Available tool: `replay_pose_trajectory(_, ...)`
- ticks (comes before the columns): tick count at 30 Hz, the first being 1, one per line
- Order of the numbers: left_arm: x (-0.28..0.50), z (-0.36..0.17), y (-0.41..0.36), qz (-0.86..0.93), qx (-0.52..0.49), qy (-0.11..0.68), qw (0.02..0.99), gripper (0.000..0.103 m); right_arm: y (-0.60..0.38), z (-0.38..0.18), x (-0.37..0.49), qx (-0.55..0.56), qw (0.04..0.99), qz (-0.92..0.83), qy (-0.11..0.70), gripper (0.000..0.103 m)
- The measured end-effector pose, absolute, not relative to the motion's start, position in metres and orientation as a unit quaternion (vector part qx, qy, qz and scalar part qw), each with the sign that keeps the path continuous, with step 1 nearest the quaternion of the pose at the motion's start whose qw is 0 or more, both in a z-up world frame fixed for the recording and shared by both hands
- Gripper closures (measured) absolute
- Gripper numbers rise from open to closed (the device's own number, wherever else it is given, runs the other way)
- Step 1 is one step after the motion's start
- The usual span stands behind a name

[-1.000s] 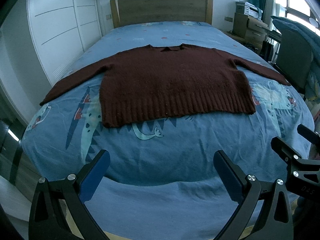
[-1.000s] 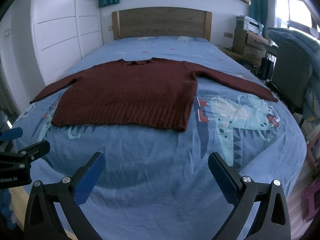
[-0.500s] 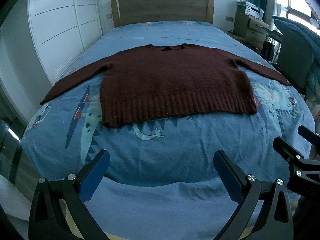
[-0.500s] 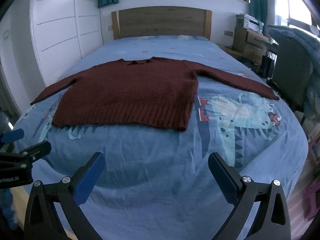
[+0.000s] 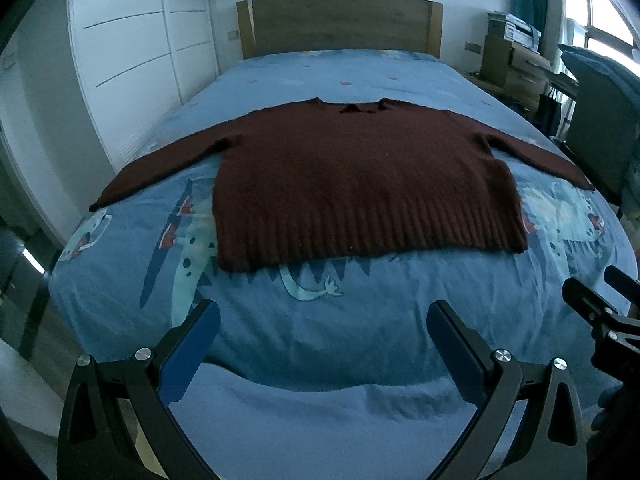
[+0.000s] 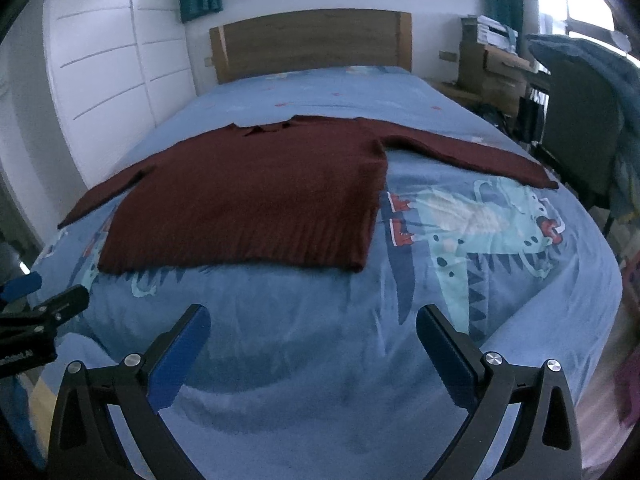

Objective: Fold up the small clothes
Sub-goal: 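Lower the right gripper onto the sweater's side edge and sleeve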

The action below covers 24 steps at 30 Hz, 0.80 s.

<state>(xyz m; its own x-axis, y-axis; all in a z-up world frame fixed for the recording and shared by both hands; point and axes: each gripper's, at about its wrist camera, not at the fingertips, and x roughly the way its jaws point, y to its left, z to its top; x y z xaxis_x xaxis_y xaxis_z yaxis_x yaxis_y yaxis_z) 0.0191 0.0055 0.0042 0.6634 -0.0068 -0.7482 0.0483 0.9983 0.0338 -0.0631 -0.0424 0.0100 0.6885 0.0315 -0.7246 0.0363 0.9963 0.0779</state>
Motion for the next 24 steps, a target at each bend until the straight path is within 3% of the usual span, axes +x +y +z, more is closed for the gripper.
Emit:
replay_pose_trajectory(12, 0.050, 0.026, 0.008, -0.009, 0.056, 0.410, 0.910, 0.001, -0.069, 0.026, -0.019, 0.055, 0.920, -0.018, 0.387, 0.000)
replay_pose_trajectory(24, 0.102, 0.045, 0.023, 0.011, 0.022, 0.395, 0.918, 0.001, -0.132, 0.029, 0.039, 0.065, 0.918, -0.069, 0.384, 0.000)
